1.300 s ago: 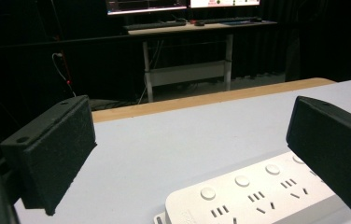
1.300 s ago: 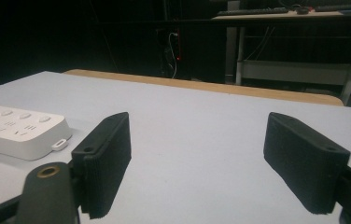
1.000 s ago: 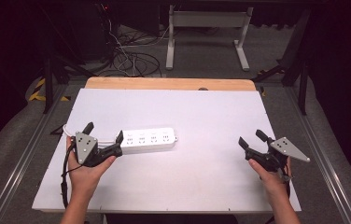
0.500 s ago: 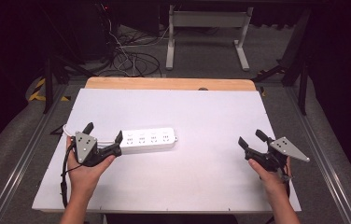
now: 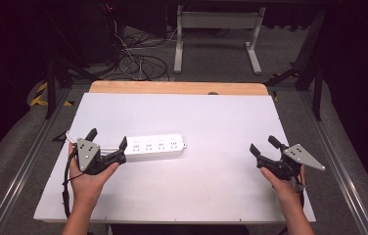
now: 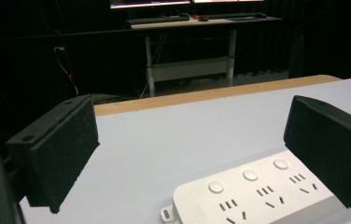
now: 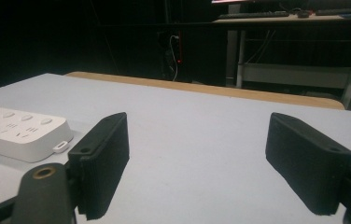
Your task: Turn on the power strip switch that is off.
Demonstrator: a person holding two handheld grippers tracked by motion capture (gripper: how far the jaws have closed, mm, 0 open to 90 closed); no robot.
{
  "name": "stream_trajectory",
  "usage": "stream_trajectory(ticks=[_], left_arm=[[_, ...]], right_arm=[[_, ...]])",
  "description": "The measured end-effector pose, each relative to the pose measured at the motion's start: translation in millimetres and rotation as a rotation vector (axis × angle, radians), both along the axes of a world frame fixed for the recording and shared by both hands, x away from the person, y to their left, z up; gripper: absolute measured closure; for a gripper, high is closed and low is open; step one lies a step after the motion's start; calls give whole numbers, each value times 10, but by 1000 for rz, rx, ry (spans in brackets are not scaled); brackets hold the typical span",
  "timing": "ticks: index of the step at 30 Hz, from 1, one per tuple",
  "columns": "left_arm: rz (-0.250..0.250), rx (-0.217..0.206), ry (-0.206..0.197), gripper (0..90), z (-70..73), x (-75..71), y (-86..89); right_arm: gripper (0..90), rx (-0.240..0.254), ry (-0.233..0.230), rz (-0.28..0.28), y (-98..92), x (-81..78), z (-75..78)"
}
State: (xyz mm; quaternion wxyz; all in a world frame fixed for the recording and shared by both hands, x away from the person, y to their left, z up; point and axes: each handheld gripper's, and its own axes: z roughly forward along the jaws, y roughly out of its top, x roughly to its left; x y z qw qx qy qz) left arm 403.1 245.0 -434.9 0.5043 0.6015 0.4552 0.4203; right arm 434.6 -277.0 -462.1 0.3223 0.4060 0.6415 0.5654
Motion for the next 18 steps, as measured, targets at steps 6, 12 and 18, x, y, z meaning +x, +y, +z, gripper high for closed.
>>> stream_trajectory(ticks=[6, 12, 18], left_arm=[[-4, 5, 1, 43, -3, -13, -10], [-6, -5, -4, 45, 6, -19, -7], [-10, -1, 0, 48, -6, -8, -21]], right_arm=[[219, 5, -3, 0, -6, -15, 11], [220, 1, -9, 4, 19, -30, 22], [220, 5, -5, -2, -1, -30, 19]])
